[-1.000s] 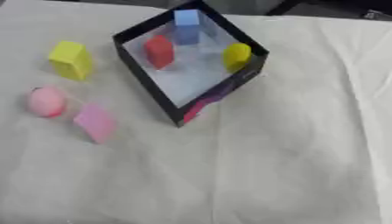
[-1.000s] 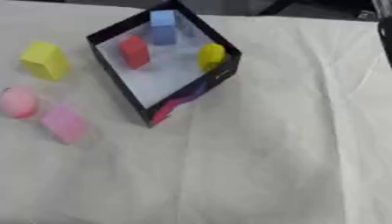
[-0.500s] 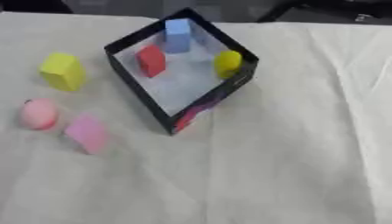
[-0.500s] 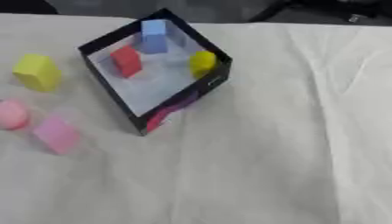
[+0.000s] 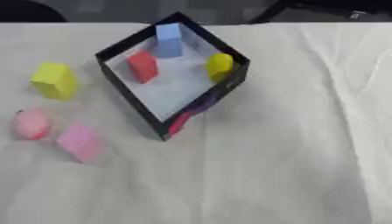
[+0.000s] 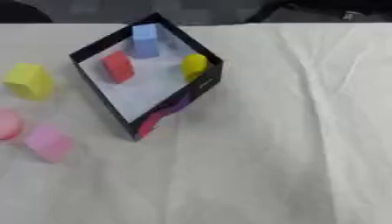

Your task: Pick up objects on the table and place them in the box.

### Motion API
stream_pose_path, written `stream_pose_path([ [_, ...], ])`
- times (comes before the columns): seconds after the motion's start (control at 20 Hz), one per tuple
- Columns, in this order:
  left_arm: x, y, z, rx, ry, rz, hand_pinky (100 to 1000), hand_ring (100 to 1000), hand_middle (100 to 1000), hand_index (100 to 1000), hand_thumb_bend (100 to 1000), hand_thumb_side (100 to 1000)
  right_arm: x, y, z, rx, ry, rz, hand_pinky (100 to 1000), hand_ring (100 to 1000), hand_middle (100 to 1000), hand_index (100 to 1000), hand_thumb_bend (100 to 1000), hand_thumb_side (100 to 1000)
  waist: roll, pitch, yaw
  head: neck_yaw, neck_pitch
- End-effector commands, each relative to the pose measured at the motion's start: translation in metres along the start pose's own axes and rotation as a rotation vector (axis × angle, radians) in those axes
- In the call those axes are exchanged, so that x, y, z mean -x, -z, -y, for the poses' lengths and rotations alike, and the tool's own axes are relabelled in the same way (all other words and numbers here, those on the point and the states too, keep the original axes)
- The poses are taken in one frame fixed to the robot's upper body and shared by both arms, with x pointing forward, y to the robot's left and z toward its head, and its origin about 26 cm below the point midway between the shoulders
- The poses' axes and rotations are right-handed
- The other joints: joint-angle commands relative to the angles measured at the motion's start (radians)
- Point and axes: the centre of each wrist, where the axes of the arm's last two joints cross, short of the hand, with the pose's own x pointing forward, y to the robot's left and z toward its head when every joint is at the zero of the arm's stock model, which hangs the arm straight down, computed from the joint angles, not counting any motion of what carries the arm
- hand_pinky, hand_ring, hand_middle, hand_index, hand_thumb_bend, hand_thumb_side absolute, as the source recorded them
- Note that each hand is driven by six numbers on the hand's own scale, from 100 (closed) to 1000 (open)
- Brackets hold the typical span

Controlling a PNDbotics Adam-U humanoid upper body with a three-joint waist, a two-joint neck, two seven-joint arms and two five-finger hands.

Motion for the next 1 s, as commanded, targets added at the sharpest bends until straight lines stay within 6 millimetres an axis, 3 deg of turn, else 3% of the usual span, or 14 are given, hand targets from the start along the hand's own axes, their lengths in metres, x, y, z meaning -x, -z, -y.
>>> stream_pose_path([
  [0.05, -0.014, 0.005, -0.011, 0.071, 0.104, 0.031, 830, 1000, 823, 808, 100, 605, -0.008, 0.0, 0.002, 0.005, -0.025, 0.011, 909, 675, 682, 898, 100, 525, 0.014, 0.0, -0.005, -0.003, 0.0],
  [0.35, -0.029, 0.007, -0.029, 0.191, 0.31, 0.059, 840, 1000, 833, 835, 100, 530, -0.008, -0.004, 0.002, 0.009, -0.026, -0.005, 906, 664, 671, 889, 100, 525, 0.019, -0.001, -0.008, 0.005, 0.048],
  [0.5, -0.04, 0.01, -0.043, 0.33, 0.497, 0.057, 848, 1000, 841, 852, 100, 449, -0.009, -0.007, 0.002, 0.003, -0.039, -0.01, 906, 661, 669, 887, 100, 536, 0.021, -0.001, -0.009, -0.001, 0.055],
  [0.75, -0.043, 0.018, -0.085, 0.599, 0.856, -0.027, 861, 992, 837, 870, 100, 269, -0.007, -0.014, 0.005, 0.019, -0.057, -0.031, 906, 655, 663, 883, 100, 526, 0.027, -0.005, -0.013, -0.011, 0.057],
  [1.0, -0.035, 0.024, -0.131, 0.761, 1.072, -0.148, 886, 1000, 843, 876, 100, 203, -0.004, -0.017, 0.006, 0.022, -0.06, -0.056, 906, 652, 659, 881, 100, 527, 0.029, -0.006, -0.021, -0.006, 0.053],
])
